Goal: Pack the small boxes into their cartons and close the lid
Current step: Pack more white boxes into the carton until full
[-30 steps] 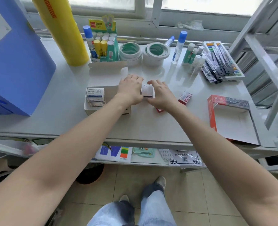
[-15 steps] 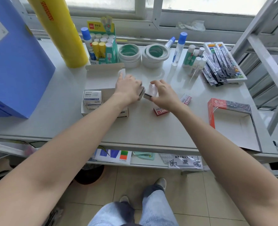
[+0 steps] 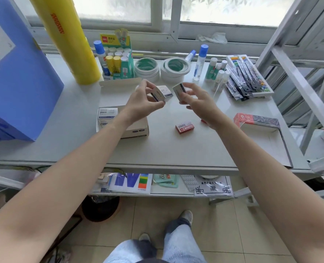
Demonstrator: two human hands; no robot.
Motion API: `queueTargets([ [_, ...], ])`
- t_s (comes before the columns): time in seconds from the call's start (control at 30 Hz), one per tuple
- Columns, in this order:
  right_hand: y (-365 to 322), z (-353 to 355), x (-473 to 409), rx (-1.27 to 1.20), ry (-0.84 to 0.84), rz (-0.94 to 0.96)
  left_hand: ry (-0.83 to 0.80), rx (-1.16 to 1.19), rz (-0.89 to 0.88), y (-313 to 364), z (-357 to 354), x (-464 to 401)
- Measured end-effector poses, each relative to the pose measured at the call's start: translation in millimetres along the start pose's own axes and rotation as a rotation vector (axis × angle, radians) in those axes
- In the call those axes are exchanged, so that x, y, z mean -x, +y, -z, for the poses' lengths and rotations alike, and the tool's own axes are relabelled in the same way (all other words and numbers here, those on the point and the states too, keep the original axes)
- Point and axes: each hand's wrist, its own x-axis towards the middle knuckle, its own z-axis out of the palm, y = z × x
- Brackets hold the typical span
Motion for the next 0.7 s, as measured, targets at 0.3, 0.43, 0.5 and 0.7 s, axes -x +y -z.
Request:
queueTargets([
  [0.3, -15.5, -18.6, 12.6, -0.266, -0.06, -0.006, -0.103, 0.18, 0.04, -1.4, 16.8, 27.4],
  [0.43, -18.2, -24.0, 12.8, -0.329, -0.047, -0.049, -0.11, 0.157, 0.017, -4.7, 21.7, 35.3],
  [0.5, -20.1, -26.4, 14.0, -0.386, -0.054, -0.088, -0.106, 0.145, 0.02, -6.2, 23.7, 37.7],
  [0.7, -20.5, -30.5, 18.0, -0.392, -0.068, -0.085, -0.1, 0.117, 0.015, -9.0, 27.9, 43.6],
])
